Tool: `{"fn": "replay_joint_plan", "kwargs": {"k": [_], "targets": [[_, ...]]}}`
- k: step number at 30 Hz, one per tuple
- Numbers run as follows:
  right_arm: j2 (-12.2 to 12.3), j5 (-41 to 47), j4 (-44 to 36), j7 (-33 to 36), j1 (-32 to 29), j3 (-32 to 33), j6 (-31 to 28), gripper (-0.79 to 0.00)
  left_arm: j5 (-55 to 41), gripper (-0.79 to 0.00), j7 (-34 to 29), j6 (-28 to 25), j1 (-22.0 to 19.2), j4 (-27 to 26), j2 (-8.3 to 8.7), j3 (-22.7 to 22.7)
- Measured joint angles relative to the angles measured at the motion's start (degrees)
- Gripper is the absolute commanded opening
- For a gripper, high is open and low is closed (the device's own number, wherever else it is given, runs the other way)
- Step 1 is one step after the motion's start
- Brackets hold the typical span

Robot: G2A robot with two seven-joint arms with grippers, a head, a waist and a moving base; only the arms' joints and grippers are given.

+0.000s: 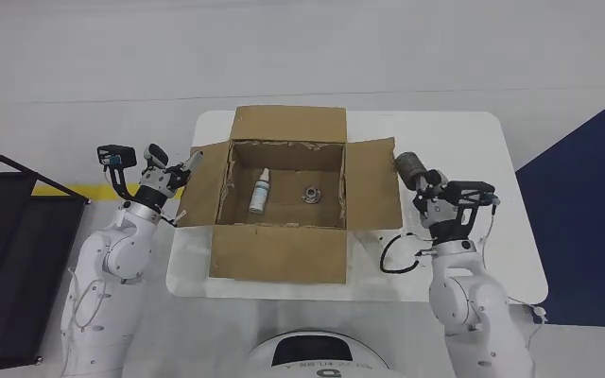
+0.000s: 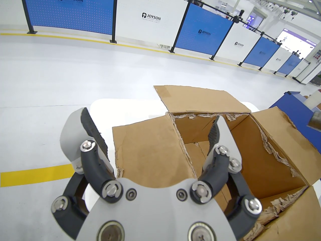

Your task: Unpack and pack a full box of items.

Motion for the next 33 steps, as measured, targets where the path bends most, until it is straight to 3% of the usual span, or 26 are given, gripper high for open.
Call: {"fn": "replay_joint_plan", "kwargs": {"k": [7, 14, 20, 26, 33], "targets": [[0.2, 1.1, 2.2, 11.0, 1.6, 8.4, 9.2, -0.785, 0.0, 0.000, 0.0, 0.0, 0.0, 0.0, 0.00, 0.0], [1.1, -10.5, 3.5, 32.0, 6.1, 11.7, 9.7, -0.785, 0.0, 0.000, 0.0, 0.0, 0.0, 0.0, 0.00, 0.0], [1.5, -10.4, 8.3, 45.9, 12.6, 12.5, 7.6, -0.785, 0.0, 0.000, 0.0, 0.0, 0.0, 0.0, 0.00, 0.0], [1.7, -12.6, 14.8, 52.1, 18.2, 12.0, 6.9, -0.785, 0.0, 0.000, 0.0, 0.0, 0.0, 0.0, 0.00, 0.0], [1.7, -11.3, 18.9, 54.7, 20.3, 12.8, 5.9, -0.785, 0.0, 0.000, 0.0, 0.0, 0.0, 0.0, 0.00, 0.0]]}}
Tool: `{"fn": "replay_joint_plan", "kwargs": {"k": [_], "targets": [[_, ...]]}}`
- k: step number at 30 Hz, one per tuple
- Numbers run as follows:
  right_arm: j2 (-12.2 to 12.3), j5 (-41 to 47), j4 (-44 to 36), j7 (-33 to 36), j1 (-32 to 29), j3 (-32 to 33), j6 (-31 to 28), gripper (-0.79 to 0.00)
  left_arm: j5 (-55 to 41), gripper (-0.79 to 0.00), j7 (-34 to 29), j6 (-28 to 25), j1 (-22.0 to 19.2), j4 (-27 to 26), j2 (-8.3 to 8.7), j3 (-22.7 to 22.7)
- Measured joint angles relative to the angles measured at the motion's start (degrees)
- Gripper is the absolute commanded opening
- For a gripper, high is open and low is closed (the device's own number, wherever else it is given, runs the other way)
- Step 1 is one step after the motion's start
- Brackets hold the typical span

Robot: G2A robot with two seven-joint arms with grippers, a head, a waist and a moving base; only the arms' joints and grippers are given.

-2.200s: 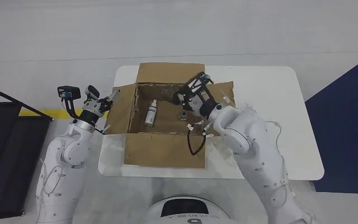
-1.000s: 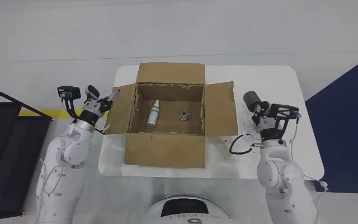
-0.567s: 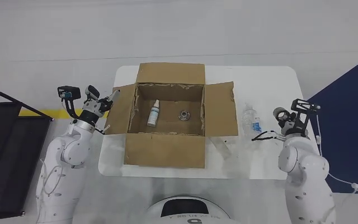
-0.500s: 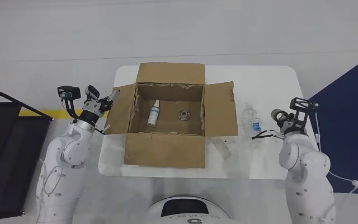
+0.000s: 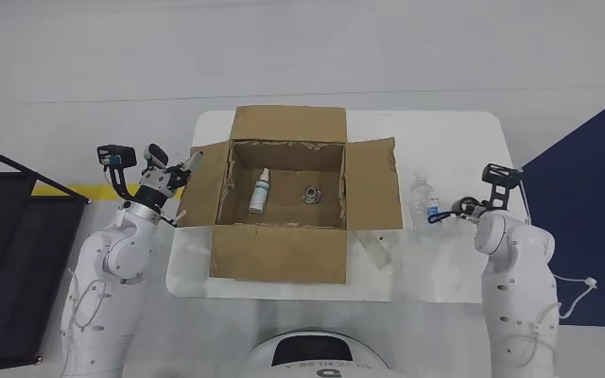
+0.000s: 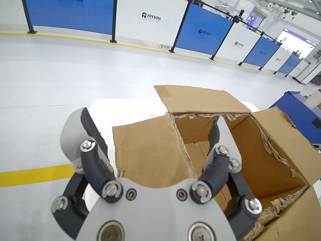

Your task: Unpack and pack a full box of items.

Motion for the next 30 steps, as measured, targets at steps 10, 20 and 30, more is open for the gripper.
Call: {"fn": "replay_joint_plan", "kwargs": {"k": [10, 20, 30], "targets": [[0.0, 1.4, 1.9, 1.4, 0.7, 0.4, -0.9, -0.551, 0.0, 0.000, 0.0, 0.0, 0.0, 0.0, 0.00, 0.0], [0.0, 2.2, -6.3, 0.1, -2.1, 2.8, 1.2, -0.437, 0.0, 0.000, 0.0, 0.0, 0.0, 0.0, 0.00, 0.0], [-0.9, 11.8, -29.2, -11.8, -10.0, -2.2, -3.3, -0.252, 0.0, 0.000, 0.0, 0.0, 0.0, 0.0, 0.00, 0.0]]}}
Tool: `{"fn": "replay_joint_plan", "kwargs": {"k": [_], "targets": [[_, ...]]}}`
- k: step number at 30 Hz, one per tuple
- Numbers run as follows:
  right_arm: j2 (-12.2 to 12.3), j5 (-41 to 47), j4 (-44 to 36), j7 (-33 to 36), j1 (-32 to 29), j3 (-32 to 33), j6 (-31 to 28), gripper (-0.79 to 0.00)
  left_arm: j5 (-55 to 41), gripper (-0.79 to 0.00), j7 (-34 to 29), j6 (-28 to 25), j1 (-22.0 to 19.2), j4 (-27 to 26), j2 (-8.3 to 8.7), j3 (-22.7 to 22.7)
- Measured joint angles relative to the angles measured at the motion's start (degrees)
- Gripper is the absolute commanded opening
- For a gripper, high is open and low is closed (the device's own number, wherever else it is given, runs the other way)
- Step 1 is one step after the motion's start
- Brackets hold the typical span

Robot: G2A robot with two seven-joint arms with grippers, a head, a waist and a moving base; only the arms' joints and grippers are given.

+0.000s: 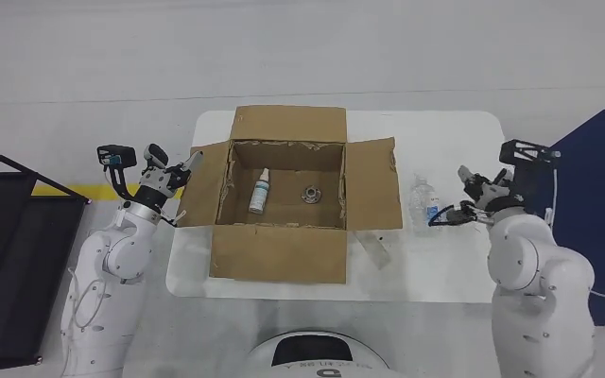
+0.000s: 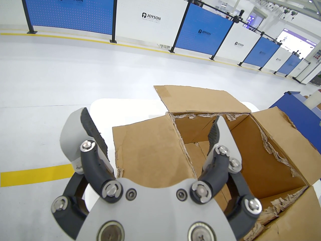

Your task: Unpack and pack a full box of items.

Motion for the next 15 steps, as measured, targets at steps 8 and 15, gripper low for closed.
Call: {"fn": "replay_joint_plan", "kwargs": {"k": [8, 15], "targets": [[0.2, 2.4, -1.9, -3.4, 1.4, -10.7, -12.6, 0.000, 0.0, 0.000, 0.0, 0.0, 0.0, 0.0, 0.00, 0.0], [0.2, 2.3, -2.0, -3.3, 1.4, -10.6, -12.4, 0.000, 0.0, 0.000, 0.0, 0.0, 0.0, 0.0, 0.00, 0.0]]}}
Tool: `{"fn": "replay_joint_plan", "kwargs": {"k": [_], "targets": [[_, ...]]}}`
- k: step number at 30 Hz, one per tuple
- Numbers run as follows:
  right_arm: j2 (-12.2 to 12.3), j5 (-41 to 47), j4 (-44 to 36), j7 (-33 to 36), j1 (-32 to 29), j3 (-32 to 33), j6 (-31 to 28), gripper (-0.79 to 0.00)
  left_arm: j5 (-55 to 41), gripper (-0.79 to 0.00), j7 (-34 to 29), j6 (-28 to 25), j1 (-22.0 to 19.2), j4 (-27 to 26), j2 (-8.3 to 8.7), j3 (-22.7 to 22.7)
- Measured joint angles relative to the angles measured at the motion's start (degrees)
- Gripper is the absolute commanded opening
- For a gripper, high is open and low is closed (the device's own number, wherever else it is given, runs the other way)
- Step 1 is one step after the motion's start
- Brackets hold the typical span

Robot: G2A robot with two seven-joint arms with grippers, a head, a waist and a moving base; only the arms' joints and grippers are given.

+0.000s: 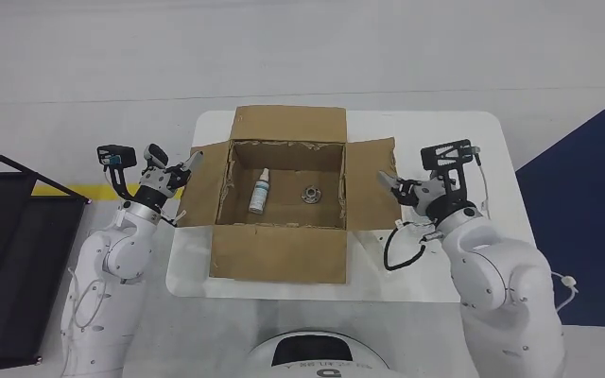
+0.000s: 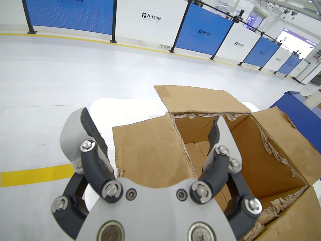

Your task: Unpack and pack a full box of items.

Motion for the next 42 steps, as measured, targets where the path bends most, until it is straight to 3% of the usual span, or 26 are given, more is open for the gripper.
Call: {"fn": "replay_joint_plan", "kwargs": {"k": [5, 9, 12, 18, 24, 29, 42], "targets": [[-0.1, 1.3, 1.0, -1.3, 0.4, -0.8, -1.2, 0.000, 0.0, 0.000, 0.0, 0.0, 0.0, 0.0, 0.00, 0.0], [0.6, 2.9, 6.6, -4.7, 7.3, -6.0, -13.0, 0.000, 0.0, 0.000, 0.0, 0.0, 0.0, 0.0, 0.00, 0.0], [0.3, -4.2, 11.3, 3.8, 17.4, -14.3, -19.5, 0.000, 0.0, 0.000, 0.0, 0.0, 0.0, 0.0, 0.00, 0.0], [-1.8, -4.2, 26.7, 17.5, 36.6, -29.4, -23.3, 0.000, 0.0, 0.000, 0.0, 0.0, 0.0, 0.0, 0.00, 0.0], [-3.9, 0.9, 42.0, 20.4, 46.5, -37.2, -22.8, -0.262, 0.0, 0.000, 0.0, 0.0, 0.0, 0.0, 0.00, 0.0], [-5.2, 4.4, 51.7, 22.0, 50.0, -41.4, -23.6, -0.397, 0.0, 0.000, 0.0, 0.0, 0.0, 0.0, 0.00, 0.0], [-8.1, 7.0, 68.4, 23.2, 56.5, -48.3, -23.4, -0.459, 0.0, 0.000, 0.0, 0.0, 0.0, 0.0, 0.00, 0.0]]}}
